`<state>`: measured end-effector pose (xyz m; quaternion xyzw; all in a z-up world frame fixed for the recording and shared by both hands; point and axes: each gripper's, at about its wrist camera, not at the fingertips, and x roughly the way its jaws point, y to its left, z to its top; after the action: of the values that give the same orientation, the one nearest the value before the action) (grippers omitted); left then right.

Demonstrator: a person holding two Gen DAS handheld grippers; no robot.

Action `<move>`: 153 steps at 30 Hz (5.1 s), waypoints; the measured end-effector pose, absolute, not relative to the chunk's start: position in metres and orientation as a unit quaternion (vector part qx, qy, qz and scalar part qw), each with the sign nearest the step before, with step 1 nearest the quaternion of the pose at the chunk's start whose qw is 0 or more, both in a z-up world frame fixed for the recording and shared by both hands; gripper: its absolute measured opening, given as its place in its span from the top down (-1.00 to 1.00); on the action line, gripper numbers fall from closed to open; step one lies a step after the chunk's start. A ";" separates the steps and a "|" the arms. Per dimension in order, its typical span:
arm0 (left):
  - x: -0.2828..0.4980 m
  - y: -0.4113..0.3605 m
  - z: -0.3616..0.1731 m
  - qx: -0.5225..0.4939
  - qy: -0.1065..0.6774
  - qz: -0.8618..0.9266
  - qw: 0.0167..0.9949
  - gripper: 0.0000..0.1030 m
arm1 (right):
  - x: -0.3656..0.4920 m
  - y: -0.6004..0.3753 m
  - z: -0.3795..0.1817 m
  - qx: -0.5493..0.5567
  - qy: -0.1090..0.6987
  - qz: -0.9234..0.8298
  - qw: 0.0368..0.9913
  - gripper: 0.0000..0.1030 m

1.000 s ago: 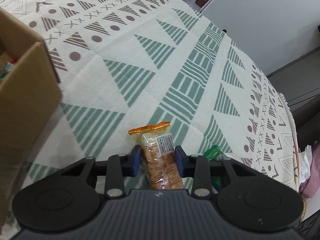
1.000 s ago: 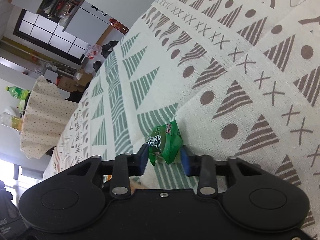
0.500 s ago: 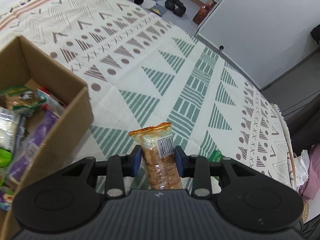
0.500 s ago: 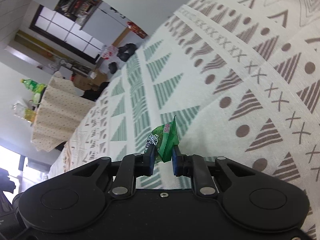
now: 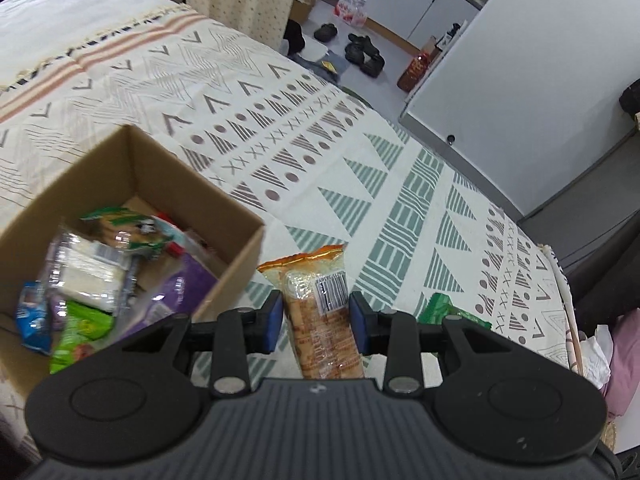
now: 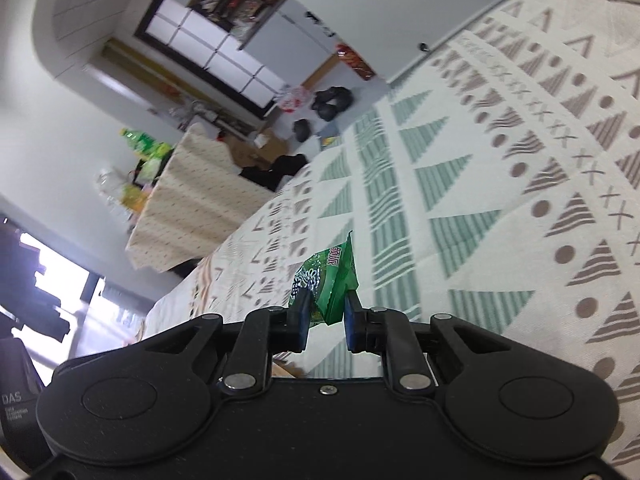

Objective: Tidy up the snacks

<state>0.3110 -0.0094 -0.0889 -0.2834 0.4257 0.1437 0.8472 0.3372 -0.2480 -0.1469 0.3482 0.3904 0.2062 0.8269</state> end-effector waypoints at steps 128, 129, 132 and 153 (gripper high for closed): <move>-0.004 0.051 0.061 -0.036 0.359 0.013 0.932 -0.99 | 0.015 -0.222 0.044 0.101 0.300 0.189 0.929 -1.00; -0.003 0.052 0.060 -0.037 0.361 0.012 0.932 -0.99 | 0.015 -0.223 0.043 0.103 0.303 0.190 0.928 -1.00; -0.002 0.055 0.055 -0.032 0.365 0.013 0.930 -0.99 | 0.014 -0.222 0.037 0.101 0.309 0.190 0.927 -1.00; 0.003 0.059 0.036 -0.029 0.388 0.007 0.921 -0.99 | 0.018 -0.219 0.013 0.117 0.337 0.178 0.917 -1.00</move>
<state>0.0033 0.0588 0.0359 -0.0294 0.3882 0.0066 0.9211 0.0176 -0.2191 0.0131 0.1166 0.3373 0.1782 0.9170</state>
